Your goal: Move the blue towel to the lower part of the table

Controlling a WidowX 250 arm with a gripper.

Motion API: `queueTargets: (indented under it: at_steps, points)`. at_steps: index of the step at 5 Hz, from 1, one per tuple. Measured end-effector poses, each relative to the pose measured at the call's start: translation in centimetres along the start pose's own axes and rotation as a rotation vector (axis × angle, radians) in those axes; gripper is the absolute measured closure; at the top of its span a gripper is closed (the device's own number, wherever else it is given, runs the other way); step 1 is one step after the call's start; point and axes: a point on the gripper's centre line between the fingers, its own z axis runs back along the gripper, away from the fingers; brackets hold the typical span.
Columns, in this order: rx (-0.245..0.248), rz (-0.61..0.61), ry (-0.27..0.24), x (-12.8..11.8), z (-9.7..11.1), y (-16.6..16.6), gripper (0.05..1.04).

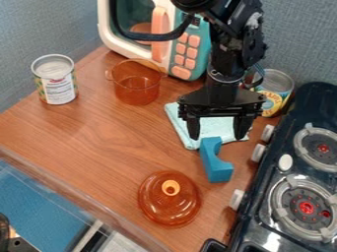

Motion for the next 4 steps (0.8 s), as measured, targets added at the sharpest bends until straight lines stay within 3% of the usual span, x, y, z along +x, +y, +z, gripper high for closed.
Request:
queueTargets:
  at_steps: [1, 2, 4]
  points:
    - [0.024, 0.005, 0.023, -0.3, -0.9, 0.3, 0.085]
    - [0.052, 0.011, 0.026, 0.8, -0.8, -1.0, 0.085]
    - [0.085, 0.131, -0.021, 4.8, -1.3, -1.4, 0.085]
